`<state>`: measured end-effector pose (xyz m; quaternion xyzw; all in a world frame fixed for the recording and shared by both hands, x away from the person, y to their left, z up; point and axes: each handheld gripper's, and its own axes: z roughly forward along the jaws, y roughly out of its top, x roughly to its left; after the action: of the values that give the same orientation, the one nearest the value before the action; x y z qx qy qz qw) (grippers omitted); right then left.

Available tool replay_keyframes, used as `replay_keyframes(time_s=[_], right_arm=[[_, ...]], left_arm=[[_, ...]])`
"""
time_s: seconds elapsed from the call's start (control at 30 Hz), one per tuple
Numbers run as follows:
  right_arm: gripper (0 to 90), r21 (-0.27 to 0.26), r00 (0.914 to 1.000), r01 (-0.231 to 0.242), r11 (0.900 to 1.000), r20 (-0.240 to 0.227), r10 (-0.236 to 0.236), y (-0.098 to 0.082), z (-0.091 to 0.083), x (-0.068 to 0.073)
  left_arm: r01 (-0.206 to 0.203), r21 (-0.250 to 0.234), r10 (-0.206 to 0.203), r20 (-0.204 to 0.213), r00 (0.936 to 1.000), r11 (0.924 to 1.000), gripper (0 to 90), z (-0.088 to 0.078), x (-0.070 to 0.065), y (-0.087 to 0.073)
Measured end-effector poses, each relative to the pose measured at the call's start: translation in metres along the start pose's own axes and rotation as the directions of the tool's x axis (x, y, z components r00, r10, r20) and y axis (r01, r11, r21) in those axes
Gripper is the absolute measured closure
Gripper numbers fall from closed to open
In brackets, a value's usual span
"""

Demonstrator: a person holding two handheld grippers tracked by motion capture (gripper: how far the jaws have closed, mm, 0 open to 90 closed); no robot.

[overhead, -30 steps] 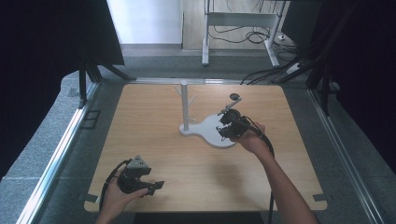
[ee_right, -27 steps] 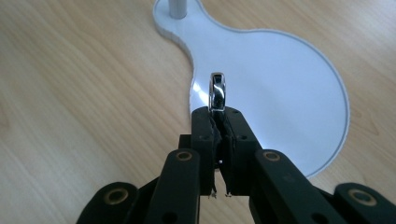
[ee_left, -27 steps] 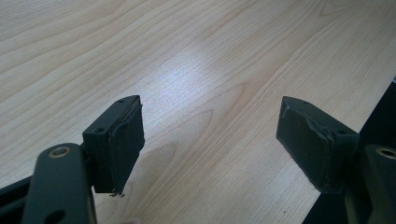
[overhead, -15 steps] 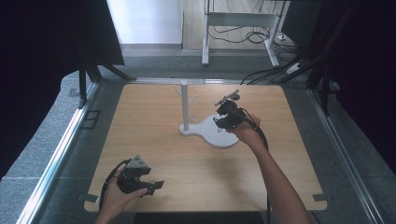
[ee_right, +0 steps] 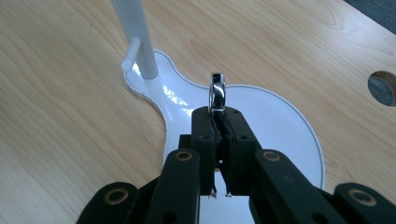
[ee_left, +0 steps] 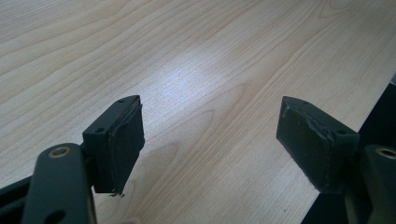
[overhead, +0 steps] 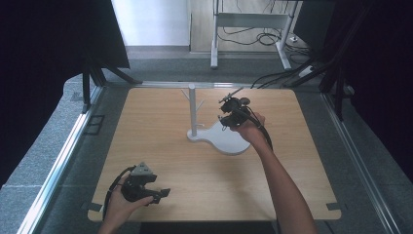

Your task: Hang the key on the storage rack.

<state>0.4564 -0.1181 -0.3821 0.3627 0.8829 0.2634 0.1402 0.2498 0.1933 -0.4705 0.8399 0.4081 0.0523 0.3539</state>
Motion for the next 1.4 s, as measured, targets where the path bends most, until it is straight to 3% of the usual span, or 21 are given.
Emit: replay_keyframes(time_s=[0.77, 1.0, 1.4], right_arm=[[84.5, -0.044, 0.9998, -0.018, 0.999, 0.010, 0.018, 0.043, 0.009, -0.009], [84.4, -0.036, 0.9999, -0.006, 0.999, 0.012, 0.007, 0.051, 0.013, -0.010], [84.5, -0.071, 0.9998, 0.006, 0.997, 0.017, -0.005, 0.068, 0.018, -0.007]], left_arm=[[0.009, -0.008, -0.009, 0.006, 0.9999, 0.9999, 23.8, -0.001, 0.002, -0.001], [0.009, -0.009, -0.009, 0.010, 0.9999, 0.9999, 23.8, -0.001, 0.003, -0.001], [0.019, -0.016, -0.019, 0.012, 0.9997, 0.9997, 23.8, -0.003, 0.005, -0.002]])
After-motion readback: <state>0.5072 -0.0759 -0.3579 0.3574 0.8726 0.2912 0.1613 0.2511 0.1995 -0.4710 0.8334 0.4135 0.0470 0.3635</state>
